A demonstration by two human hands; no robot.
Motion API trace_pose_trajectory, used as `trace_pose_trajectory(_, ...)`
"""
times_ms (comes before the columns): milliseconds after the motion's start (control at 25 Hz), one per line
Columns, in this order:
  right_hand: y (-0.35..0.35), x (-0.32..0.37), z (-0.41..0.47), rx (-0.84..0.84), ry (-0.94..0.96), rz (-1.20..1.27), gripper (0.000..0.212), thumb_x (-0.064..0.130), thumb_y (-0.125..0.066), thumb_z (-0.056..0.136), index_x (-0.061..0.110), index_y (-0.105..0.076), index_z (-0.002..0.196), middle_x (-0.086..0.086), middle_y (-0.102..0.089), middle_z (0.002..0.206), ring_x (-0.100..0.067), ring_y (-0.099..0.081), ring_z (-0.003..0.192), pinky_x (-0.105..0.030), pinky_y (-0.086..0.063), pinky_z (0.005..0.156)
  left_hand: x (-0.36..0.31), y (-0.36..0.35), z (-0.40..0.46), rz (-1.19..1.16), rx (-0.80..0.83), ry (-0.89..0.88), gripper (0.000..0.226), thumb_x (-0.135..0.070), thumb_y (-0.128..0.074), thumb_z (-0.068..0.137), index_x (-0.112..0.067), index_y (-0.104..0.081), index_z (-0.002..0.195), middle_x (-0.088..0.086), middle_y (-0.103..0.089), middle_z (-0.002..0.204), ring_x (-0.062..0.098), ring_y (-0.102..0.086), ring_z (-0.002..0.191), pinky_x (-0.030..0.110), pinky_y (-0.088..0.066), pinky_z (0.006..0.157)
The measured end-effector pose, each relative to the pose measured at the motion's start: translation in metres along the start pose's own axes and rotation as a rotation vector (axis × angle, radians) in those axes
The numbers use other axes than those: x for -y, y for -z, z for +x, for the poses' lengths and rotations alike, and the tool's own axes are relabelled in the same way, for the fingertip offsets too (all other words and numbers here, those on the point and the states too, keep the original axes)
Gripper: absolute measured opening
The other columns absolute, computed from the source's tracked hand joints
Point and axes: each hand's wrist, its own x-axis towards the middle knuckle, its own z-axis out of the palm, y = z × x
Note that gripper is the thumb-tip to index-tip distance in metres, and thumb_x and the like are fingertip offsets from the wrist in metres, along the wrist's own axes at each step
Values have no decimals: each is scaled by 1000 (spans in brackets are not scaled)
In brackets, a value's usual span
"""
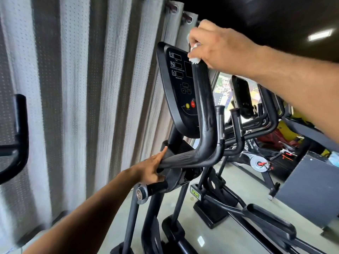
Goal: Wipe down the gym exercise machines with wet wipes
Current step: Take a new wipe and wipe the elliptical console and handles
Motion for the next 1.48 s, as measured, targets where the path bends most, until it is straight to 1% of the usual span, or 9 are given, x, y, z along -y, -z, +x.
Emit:
trace_pose_trajectory(280,5,37,-28,19,-313,305,25,6,-52,96,7,-76,103,-8,-58,94,-29,-56,90,-50,-56,79,-4,5,-1,49,68,48,119,-39,-76,87,-37,15,163,5,-27,168,27,-43,144,43,-37,121)
trace_pose_trajectory(640,29,170,-132,1,-237,487,13,9,-54,91,9,-61,80,1,-43,93,-8,-25,88,-35,-58,59,-31,18,-3,185,105,169,106,-39,-72,91,-26,1,167,14,-47,156,31,-54,132,43,-43,113)
trace_pose_trajectory(760,24,179,-136,-17,-239,527,15,12,-52,91,10,-64,82,3,-44,93,-8,-33,86,-34,-58,55,-41,24,-3,248,112,183,96,-36,-69,91,-25,-10,166,13,-54,148,29,-57,124,39,-46,104)
trace_pose_trajectory(880,17,179,-146,-197,-335,589,20,5,-52,87,11,-70,79,3,-53,87,-13,-48,77,-34,-53,46,-57,27,-8,330,68,187,81,-36,-69,94,-24,-25,161,9,-60,139,29,-59,125,39,-45,102)
trace_pose_trajectory(1000,-9,173,-163,-355,-595,664,16,8,-52,89,9,-66,82,2,-55,86,-14,-48,64,-36,-48,44,-62,10,-18,522,79,398,101,-51,-69,94,-18,-6,166,7,-55,148,29,-57,131,51,-41,113)
trace_pose_trajectory(1080,-38,173,-176,-345,-768,758,14,15,-53,93,12,-67,93,5,-53,96,-16,-54,69,-37,-52,55,-66,-12,-27,654,163,527,109,-57,-66,94,-13,4,165,7,-64,135,26,-65,113,43,-50,98)
trace_pose_trajectory(1240,-92,190,-195,-311,-857,993,16,3,-66,92,14,-74,101,7,-52,105,0,-55,85,-5,-40,80,-109,-43,-15,652,331,475,63,-68,-54,95,-21,-53,137,4,-68,122,25,-65,108,36,-49,86)
trace_pose_trajectory(1360,-116,181,-199,-374,-870,1120,25,-1,-70,89,11,-76,110,1,-57,113,5,-58,92,-6,-43,83,-138,-58,13,437,96,333,46,-54,-51,95,-25,-56,131,9,-69,123,32,-66,110,43,-55,93)
trace_pose_trajectory(1480,-135,157,-210,-496,-880,1180,28,0,-68,90,12,-75,115,-1,-58,115,-14,-64,102,-33,-58,85,-154,-63,36,158,-371,267,49,-33,-40,88,-26,-57,134,2,-70,120,28,-68,105,43,-57,91)
